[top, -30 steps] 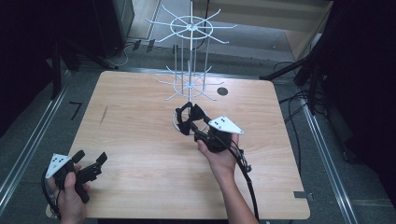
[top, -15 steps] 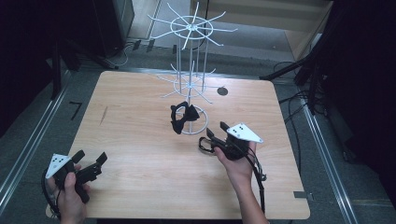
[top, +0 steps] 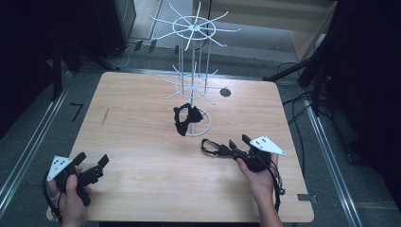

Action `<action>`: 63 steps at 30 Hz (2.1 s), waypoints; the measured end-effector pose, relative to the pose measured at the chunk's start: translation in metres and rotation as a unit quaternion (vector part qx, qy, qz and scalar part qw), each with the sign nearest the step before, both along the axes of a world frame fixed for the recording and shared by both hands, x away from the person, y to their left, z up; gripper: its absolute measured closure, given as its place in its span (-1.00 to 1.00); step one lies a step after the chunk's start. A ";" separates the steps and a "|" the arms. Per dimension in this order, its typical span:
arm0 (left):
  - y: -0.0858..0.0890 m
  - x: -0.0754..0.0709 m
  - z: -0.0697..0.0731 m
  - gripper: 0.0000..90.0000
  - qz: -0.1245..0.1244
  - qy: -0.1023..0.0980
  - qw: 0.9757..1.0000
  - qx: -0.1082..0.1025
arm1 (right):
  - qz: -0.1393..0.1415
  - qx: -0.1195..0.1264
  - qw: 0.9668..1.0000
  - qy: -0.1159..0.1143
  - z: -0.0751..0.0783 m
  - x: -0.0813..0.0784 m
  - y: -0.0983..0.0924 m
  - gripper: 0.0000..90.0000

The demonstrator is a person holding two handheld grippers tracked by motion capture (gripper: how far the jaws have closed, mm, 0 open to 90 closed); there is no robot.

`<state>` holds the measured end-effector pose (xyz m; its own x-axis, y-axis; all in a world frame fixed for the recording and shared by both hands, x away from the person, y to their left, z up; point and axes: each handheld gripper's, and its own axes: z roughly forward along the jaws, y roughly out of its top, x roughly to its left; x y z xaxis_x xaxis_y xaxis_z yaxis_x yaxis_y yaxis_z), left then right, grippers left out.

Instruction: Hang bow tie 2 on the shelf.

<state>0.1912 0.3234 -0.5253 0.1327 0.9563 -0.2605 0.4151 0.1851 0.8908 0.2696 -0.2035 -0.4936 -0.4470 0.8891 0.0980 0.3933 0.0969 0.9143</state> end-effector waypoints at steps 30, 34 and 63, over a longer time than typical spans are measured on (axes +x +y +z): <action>0.000 0.000 0.000 -0.82 -0.001 0.000 1.000 -0.002 | 0.027 -0.027 0.997 0.066 -0.041 0.010 -0.005 -0.08; 0.000 0.000 0.000 -0.82 -0.002 0.001 1.000 -0.001 | 0.036 -0.041 0.995 0.084 -0.048 0.011 -0.002 -0.12; 0.000 0.000 0.000 -0.82 0.000 0.000 1.000 -0.003 | -0.003 -0.068 0.994 0.083 -0.053 0.004 0.005 0.67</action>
<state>0.1916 0.3237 -0.5254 0.1320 0.9548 -0.2663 0.4149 0.1907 0.8896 0.2732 -0.1984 -0.5462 -0.4291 0.9019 0.0492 0.5383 0.2116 0.8158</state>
